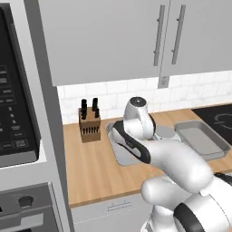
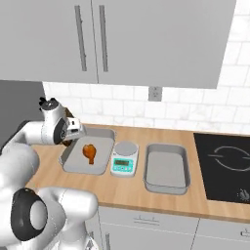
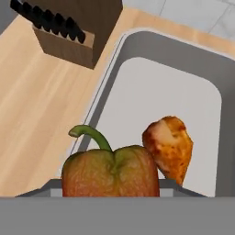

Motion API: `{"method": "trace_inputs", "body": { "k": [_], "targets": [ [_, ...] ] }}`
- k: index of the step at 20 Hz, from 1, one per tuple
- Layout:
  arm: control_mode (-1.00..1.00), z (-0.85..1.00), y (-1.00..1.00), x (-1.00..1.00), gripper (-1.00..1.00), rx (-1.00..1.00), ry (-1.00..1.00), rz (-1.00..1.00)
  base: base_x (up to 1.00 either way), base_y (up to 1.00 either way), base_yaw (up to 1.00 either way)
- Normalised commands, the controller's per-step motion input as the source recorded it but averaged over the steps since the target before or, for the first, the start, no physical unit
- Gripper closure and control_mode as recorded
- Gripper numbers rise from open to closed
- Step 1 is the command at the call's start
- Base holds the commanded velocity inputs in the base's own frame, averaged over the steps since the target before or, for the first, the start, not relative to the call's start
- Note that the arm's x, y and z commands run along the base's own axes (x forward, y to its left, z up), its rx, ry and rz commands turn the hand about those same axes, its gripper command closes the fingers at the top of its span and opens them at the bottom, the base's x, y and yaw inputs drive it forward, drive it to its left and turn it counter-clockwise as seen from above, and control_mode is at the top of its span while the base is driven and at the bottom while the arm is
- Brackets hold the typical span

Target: Place one bell pepper and one chicken drumstick in each tupperware on the nearby counter, to pack two identical lunches.

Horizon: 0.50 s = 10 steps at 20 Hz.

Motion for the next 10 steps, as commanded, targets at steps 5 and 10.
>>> {"method": "trace_inputs", "body": {
  "k": [5, 10],
  "targets": [
    [-1.00, -0.80, -0.01, 0.74, 1.00, -0.01, 0.16, -0.01, 0.00, 0.00, 0.00],
    [-1.00, -0.47, 0.00, 0.33, -1.00, 0.00, 0.08, 0.00, 0.00, 0.00, 0.00]
  ]
}}
